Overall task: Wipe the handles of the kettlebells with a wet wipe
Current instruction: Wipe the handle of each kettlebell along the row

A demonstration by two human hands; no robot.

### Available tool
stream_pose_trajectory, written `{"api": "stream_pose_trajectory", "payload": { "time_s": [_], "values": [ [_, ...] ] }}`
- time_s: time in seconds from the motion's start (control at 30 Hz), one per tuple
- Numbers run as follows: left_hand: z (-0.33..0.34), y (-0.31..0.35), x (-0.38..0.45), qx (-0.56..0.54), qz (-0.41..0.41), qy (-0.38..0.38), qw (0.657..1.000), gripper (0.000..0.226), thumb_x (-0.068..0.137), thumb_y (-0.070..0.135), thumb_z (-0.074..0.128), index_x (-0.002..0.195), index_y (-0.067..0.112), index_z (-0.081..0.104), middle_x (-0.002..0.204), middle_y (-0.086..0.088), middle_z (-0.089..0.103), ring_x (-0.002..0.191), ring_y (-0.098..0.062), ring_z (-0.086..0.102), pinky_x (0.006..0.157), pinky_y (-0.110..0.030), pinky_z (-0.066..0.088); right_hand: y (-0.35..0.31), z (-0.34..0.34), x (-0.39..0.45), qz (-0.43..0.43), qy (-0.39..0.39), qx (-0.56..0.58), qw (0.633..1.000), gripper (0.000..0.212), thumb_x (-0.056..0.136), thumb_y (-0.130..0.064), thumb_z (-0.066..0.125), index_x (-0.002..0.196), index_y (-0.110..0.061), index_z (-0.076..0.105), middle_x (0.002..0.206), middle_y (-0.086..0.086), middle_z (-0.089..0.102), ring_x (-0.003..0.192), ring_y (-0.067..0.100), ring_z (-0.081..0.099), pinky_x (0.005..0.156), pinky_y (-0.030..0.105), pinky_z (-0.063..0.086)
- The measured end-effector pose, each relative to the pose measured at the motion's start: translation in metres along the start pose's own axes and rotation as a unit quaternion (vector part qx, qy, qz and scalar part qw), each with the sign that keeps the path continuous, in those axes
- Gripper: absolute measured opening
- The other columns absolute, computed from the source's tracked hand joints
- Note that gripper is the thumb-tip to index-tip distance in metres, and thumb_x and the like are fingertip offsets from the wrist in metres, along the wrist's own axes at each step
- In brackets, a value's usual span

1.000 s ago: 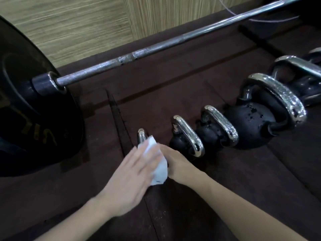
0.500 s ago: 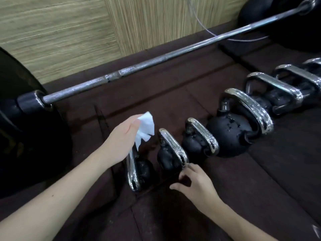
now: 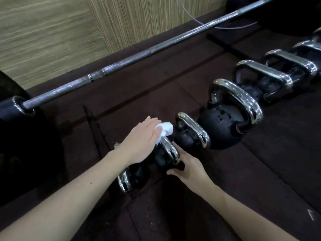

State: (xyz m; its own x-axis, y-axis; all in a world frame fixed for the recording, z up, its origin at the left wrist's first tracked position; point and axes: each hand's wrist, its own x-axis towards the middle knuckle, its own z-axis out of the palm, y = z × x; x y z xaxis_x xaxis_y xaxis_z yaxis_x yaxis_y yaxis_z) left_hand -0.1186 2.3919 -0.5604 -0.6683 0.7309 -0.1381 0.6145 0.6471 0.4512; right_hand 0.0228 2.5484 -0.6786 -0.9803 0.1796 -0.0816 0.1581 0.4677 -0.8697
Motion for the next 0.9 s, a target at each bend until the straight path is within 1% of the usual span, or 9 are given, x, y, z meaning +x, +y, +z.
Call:
{"api": "stream_pose_trajectory", "payload": {
  "time_s": [0.13, 0.23, 0.33, 0.47, 0.53, 0.6, 0.67, 0.77, 0.9],
  "values": [
    [0.025, 0.01, -0.025, 0.195, 0.149, 0.018, 0.969, 0.053, 0.113, 0.038, 0.024, 0.155, 0.012, 0.043, 0.167, -0.004, 0.035, 0.162, -0.025, 0.009, 0.131, -0.041, 0.01, 0.002, 0.007, 0.002, 0.012, 0.074, -0.026, 0.997, 0.054, 0.077, -0.011, 0.09, 0.128, -0.015, 0.07, 0.117, -0.025, 0.066, 0.111, -0.005, 0.062, 0.09, -0.001, 0.04],
    [0.03, 0.006, -0.034, 0.269, 0.225, -0.008, 0.936, 0.052, 0.109, 0.042, 0.036, 0.153, 0.016, 0.045, 0.166, -0.003, 0.036, 0.161, -0.029, 0.016, 0.128, -0.049, 0.016, 0.002, 0.011, 0.001, 0.043, 0.091, 0.026, 0.995, 0.056, 0.081, -0.009, 0.088, 0.127, -0.031, 0.065, 0.098, -0.042, 0.066, 0.102, -0.02, 0.061, 0.088, 0.005, 0.045],
    [0.018, -0.007, -0.011, 0.163, 0.176, 0.017, 0.971, 0.048, 0.11, 0.041, 0.031, 0.134, 0.013, 0.062, 0.147, -0.003, 0.056, 0.152, -0.027, 0.037, 0.125, -0.052, 0.027, -0.001, 0.011, 0.002, 0.026, 0.086, -0.011, 0.996, 0.055, 0.079, -0.006, 0.088, 0.127, -0.025, 0.068, 0.101, -0.047, 0.062, 0.103, -0.03, 0.054, 0.089, -0.003, 0.038],
    [-0.005, -0.013, 0.02, -0.129, -0.08, -0.034, 0.988, 0.046, 0.111, 0.044, 0.027, 0.101, 0.013, 0.059, 0.106, -0.004, 0.066, 0.108, -0.025, 0.061, 0.106, -0.051, 0.044, 0.002, 0.01, 0.004, -0.018, 0.079, -0.009, 0.997, 0.081, 0.078, -0.004, 0.088, 0.149, -0.023, 0.054, 0.145, -0.02, 0.056, 0.136, -0.012, 0.044, 0.109, 0.0, 0.031],
    [0.001, -0.01, 0.016, -0.05, 0.006, -0.013, 0.999, 0.049, 0.111, 0.039, 0.02, 0.096, 0.01, 0.056, 0.097, -0.006, 0.062, 0.098, -0.025, 0.059, 0.108, -0.052, 0.044, 0.003, 0.008, 0.006, -0.006, 0.077, -0.013, 0.997, 0.08, 0.077, -0.002, 0.088, 0.147, -0.024, 0.056, 0.143, -0.022, 0.056, 0.136, -0.013, 0.044, 0.107, -0.001, 0.032],
    [0.018, -0.001, -0.003, 0.096, 0.126, 0.031, 0.987, 0.044, 0.11, 0.031, 0.024, 0.111, 0.011, 0.063, 0.113, -0.004, 0.064, 0.122, -0.026, 0.057, 0.123, -0.051, 0.031, 0.003, 0.009, 0.006, 0.021, 0.09, -0.034, 0.995, 0.063, 0.076, -0.004, 0.089, 0.132, -0.023, 0.069, 0.122, -0.03, 0.065, 0.116, -0.02, 0.055, 0.096, 0.001, 0.041],
    [0.036, 0.006, -0.026, 0.234, 0.216, 0.047, 0.947, 0.04, 0.105, 0.028, 0.038, 0.134, 0.01, 0.059, 0.139, -0.007, 0.057, 0.148, -0.035, 0.04, 0.125, -0.053, 0.024, 0.006, 0.007, 0.002, 0.015, 0.079, -0.036, 0.996, 0.034, 0.081, -0.002, 0.083, 0.112, -0.014, 0.076, 0.094, -0.023, 0.07, 0.088, -0.02, 0.063, 0.086, 0.021, 0.055],
    [0.049, 0.013, -0.039, 0.33, 0.292, 0.014, 0.898, 0.044, 0.095, 0.023, 0.048, 0.139, 0.017, 0.054, 0.148, -0.007, 0.053, 0.152, -0.037, 0.035, 0.126, -0.054, 0.019, -0.006, -0.003, -0.002, -0.017, 0.065, 0.03, 0.997, 0.026, 0.095, -0.003, 0.058, 0.116, -0.009, 0.072, 0.096, -0.001, 0.075, 0.09, 0.003, 0.072, 0.082, 0.03, 0.059],
    [0.031, 0.008, -0.006, 0.239, 0.214, 0.042, 0.946, 0.032, 0.102, 0.037, 0.045, 0.12, 0.019, 0.064, 0.126, -0.005, 0.066, 0.133, -0.031, 0.056, 0.121, -0.051, 0.03, 0.006, 0.007, 0.004, 0.059, 0.069, 0.042, 0.995, 0.011, 0.091, -0.006, 0.076, 0.102, -0.01, 0.077, 0.081, -0.014, 0.069, 0.081, 0.005, 0.065, 0.071, 0.017, 0.047]
  ]
}}
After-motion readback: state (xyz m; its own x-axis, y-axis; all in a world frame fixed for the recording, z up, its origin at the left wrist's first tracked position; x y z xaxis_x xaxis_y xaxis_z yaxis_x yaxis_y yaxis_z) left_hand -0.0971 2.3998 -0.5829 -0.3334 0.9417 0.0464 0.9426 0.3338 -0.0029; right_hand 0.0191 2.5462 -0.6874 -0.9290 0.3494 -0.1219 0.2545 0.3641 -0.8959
